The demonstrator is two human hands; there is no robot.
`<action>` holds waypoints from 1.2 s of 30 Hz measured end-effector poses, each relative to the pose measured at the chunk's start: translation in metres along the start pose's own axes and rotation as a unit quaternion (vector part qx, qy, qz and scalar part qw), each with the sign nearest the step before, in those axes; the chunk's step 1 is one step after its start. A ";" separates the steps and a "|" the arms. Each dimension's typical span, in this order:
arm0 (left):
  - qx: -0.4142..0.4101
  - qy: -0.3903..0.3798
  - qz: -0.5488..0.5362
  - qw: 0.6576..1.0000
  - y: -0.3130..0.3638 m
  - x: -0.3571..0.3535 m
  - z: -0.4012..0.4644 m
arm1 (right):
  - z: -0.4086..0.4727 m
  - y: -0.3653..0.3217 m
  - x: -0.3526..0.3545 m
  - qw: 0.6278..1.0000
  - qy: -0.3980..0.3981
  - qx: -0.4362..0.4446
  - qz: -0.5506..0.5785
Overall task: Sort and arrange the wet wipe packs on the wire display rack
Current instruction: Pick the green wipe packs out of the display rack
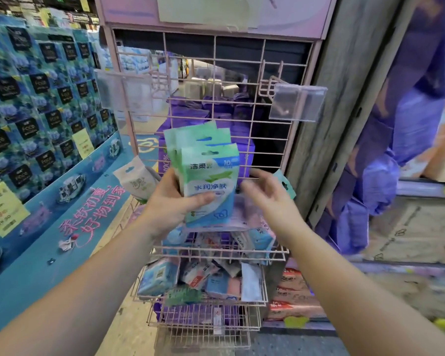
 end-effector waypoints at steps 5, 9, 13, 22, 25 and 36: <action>0.057 -0.007 0.029 0.998 -0.025 0.007 0.000 | 0.011 0.056 0.068 0.924 0.267 -0.201 -0.183; 0.081 -0.004 0.039 0.996 -0.028 0.008 0.005 | 0.017 0.084 0.066 0.922 0.221 -0.259 -0.187; 0.088 -0.008 0.024 0.996 -0.023 0.004 0.004 | 0.028 0.094 0.063 0.938 0.227 -0.226 -0.130; 0.133 0.017 -0.007 0.991 -0.016 0.009 0.000 | 0.022 -0.010 0.063 0.974 0.220 0.049 -0.018; 0.142 0.014 0.014 0.990 -0.013 0.009 0.003 | 0.012 -0.053 0.063 0.966 0.224 0.129 0.021; 0.162 0.053 -0.005 0.985 -0.016 -0.011 -0.007 | 0.007 -0.063 -0.036 0.974 0.166 0.140 -0.060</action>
Point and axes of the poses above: each hand's wrist, its own z-axis towards the middle knuckle, its own x-axis out of the back of the hand, y = z × x, the point moved 5 cm from there along z, towards the middle knuckle, and after that the axes turned 5 degrees about z, right-handed, at the moved point
